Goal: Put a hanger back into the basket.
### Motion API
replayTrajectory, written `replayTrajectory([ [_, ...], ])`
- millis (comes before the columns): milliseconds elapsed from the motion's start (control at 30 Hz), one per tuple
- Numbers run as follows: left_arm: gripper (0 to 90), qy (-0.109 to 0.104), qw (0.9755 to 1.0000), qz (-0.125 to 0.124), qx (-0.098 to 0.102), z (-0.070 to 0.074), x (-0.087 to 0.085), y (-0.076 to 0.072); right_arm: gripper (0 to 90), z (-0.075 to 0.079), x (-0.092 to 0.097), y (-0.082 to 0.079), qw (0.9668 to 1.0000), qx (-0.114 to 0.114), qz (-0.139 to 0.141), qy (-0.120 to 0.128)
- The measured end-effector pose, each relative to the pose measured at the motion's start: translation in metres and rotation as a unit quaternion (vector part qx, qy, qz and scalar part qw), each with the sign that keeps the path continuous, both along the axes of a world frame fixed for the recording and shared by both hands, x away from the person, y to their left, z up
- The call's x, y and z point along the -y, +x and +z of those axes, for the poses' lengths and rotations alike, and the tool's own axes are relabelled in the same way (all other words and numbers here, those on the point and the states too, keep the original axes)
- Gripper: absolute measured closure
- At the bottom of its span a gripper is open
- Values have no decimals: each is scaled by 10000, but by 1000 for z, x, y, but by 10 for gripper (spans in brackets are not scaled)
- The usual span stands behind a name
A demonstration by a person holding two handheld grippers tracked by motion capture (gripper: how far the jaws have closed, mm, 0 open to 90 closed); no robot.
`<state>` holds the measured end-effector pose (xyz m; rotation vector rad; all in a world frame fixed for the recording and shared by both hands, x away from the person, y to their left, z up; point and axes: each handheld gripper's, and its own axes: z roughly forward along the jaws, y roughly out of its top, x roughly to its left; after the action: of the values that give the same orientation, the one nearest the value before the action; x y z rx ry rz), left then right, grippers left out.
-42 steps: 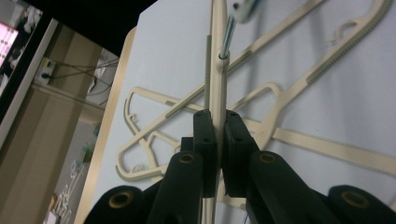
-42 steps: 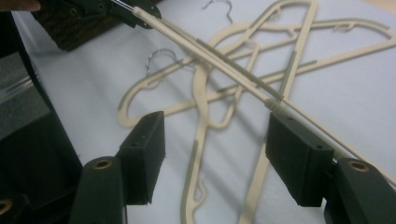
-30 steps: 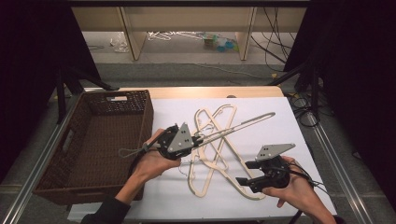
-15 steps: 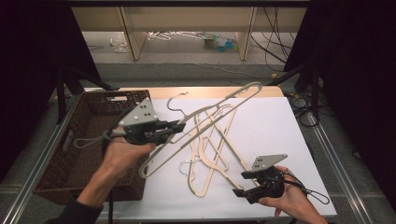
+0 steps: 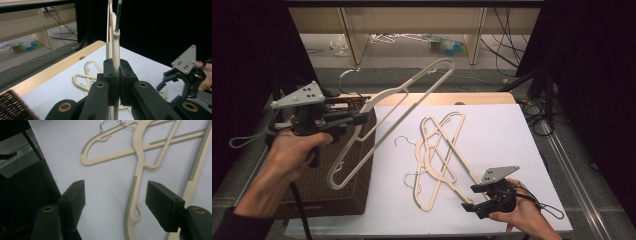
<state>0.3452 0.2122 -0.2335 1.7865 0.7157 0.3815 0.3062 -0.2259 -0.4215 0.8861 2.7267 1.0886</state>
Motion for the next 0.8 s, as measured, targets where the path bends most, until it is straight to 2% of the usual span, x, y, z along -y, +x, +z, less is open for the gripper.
replayTrajectory([
  [133,859,-52,9996,294,11,-1,-27,3,321,-2,2,0,10000,-25,32,-53],
  [267,858,-120,9984,550,-113,-14,-48,9,319,-5,1,0,10000,19,-6,-48],
  [300,859,-120,9984,550,-113,-14,-48,9,319,-5,1,0,10000,19,-6,-48],
  [333,859,-132,9975,663,-190,-22,-58,13,310,-4,1,-1,10000,-46,49,-39],
  [467,859,-193,9965,786,-227,-31,-73,16,306,-6,0,-1,10000,-48,45,-26],
  [500,859,-146,9963,822,-200,-33,-79,17,296,-7,0,-1,10000,-14,33,-40],
  [533,859,-80,9958,888,-191,-36,-87,19,261,-6,0,-2,9999,-84,-13,-102],
  [600,858,-79,9952,957,-205,-38,-92,20,242,-6,0,-2,9999,-120,-39,-112],
  [700,859,29,9939,1084,-226,-50,-107,24,254,-6,0,-1,9999,-35,2,-126],
  [733,859,29,9939,1084,-226,-50,-107,24,254,-6,0,-1,9999,-35,2,-126],
  [767,859,97,9932,1135,-256,-56,-112,25,251,-7,-1,-2,9999,35,-84,-48],
  [800,859,142,9922,1204,-304,-62,-116,26,242,-4,1,-1,9999,14,-111,-65],
])
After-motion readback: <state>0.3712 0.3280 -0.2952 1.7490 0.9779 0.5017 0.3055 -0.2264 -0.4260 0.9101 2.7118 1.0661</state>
